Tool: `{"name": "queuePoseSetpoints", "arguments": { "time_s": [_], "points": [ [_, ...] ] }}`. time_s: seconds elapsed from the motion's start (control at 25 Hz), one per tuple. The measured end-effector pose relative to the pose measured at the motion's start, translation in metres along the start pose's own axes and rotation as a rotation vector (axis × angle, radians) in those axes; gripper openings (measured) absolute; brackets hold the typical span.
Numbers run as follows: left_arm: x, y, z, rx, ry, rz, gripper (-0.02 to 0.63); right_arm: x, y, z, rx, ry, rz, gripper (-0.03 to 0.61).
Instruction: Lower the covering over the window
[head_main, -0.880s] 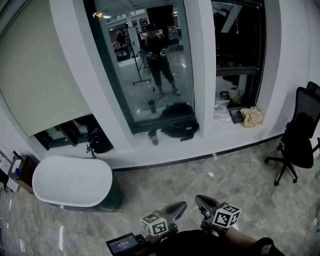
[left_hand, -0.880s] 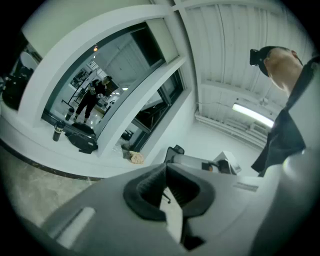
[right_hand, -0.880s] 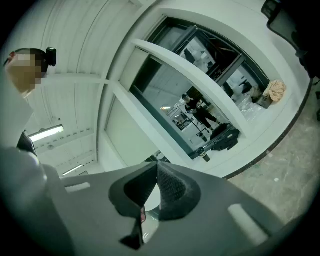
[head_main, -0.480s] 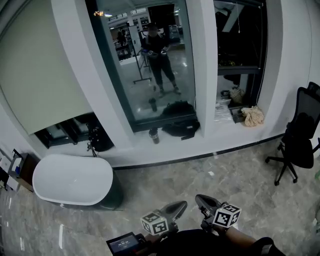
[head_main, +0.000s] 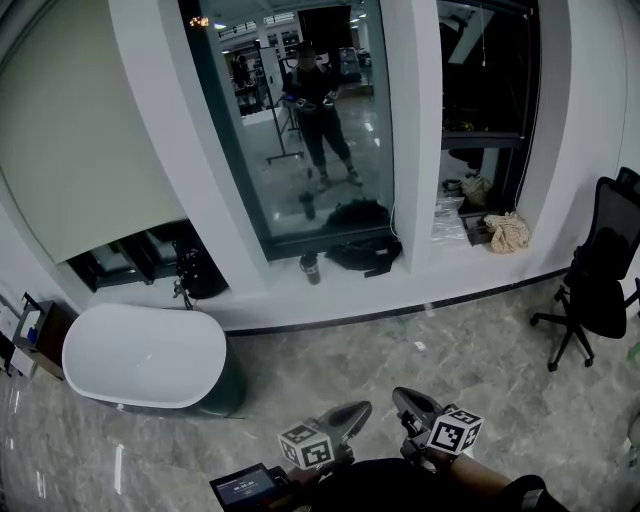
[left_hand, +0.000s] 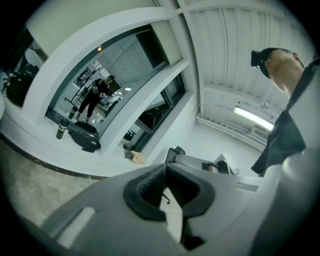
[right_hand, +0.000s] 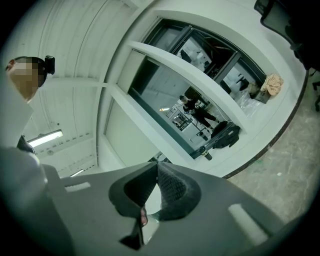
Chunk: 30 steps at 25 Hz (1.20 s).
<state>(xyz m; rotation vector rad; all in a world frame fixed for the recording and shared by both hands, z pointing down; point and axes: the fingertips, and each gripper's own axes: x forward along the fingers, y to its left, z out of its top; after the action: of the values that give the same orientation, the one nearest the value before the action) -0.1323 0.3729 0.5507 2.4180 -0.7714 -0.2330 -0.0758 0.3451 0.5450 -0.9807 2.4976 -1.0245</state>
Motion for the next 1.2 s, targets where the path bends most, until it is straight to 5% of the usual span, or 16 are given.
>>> {"name": "queuePoseSetpoints", "arguments": {
  "time_s": [0.28,0.6,0.88,1.2],
  "points": [
    [-0.015,0.030,-0.001,-0.041,0.019,0.032,0.003,0.025,-0.005,-0.023,0.037,0.040,-0.011,0.008],
    [0.023,0.072,0.000,-0.101,0.036,0.068,0.003,0.046,-0.060,-0.006,0.107,0.069,-0.053,0.008],
    [0.115,0.146,0.052,-0.094,0.004,0.141,0.003,0.119,-0.138,0.083,0.104,0.066,0.018,0.008],
    [0.256,0.206,0.137,-0.031,-0.070,0.124,0.003,0.168,-0.226,0.216,0.032,0.022,0.052,0.008]
  ]
}}
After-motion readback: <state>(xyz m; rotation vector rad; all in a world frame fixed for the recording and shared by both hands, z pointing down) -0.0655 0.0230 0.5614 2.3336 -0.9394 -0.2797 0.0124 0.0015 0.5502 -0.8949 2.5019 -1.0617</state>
